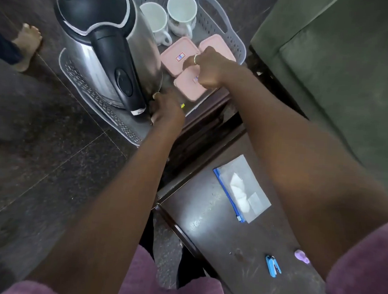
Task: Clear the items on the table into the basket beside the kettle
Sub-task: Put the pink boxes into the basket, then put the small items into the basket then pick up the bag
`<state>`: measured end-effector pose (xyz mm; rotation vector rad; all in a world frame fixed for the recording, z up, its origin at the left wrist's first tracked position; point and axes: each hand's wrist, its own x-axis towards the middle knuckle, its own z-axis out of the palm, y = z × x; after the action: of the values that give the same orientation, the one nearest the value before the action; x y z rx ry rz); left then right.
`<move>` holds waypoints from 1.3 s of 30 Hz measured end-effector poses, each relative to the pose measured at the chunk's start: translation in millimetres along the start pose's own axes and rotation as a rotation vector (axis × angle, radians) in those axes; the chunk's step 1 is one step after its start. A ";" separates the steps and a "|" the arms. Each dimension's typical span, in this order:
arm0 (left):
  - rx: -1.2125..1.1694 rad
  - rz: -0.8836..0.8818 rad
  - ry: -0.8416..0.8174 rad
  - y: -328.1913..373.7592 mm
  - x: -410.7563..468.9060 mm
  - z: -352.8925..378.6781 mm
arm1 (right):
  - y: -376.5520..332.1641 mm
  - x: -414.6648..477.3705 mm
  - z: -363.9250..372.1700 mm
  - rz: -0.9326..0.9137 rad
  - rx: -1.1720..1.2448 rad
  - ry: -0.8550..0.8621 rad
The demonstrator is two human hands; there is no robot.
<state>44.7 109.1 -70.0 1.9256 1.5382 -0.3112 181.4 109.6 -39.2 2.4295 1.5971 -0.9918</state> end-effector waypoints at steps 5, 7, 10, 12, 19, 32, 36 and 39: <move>0.024 -0.031 -0.025 -0.9 6.7 1.6 | -3.5 3.4 20.4 0.018 -0.013 0.051; 0.035 -0.032 -0.035 0.3 7.1 0.9 | -4.8 2.2 26.1 0.038 -0.032 0.093; 0.071 -0.024 -0.033 0.9 3.2 -2.9 | -7.7 -7.1 36.8 0.076 -0.067 0.279; 0.098 0.028 0.024 3.4 -3.5 -4.1 | -5.8 -16.3 45.7 0.113 -0.027 0.404; -0.130 0.374 0.473 26.3 -57.4 28.7 | 7.8 -72.0 85.4 0.220 0.339 0.770; 0.250 0.891 -0.315 9.7 -216.4 228.6 | 120.4 -305.6 304.0 1.178 0.851 0.699; 0.468 1.077 -0.598 1.7 -260.4 281.8 | 149.8 -362.3 340.7 1.172 0.582 0.608; 0.599 1.191 -0.637 -3.1 -283.2 316.4 | 169.8 -387.3 358.4 1.120 0.433 0.474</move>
<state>25.8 -306.3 -156.1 2.4597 -0.2445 -0.7678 57.3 -417.4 -158.1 3.2448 -0.1808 -0.5610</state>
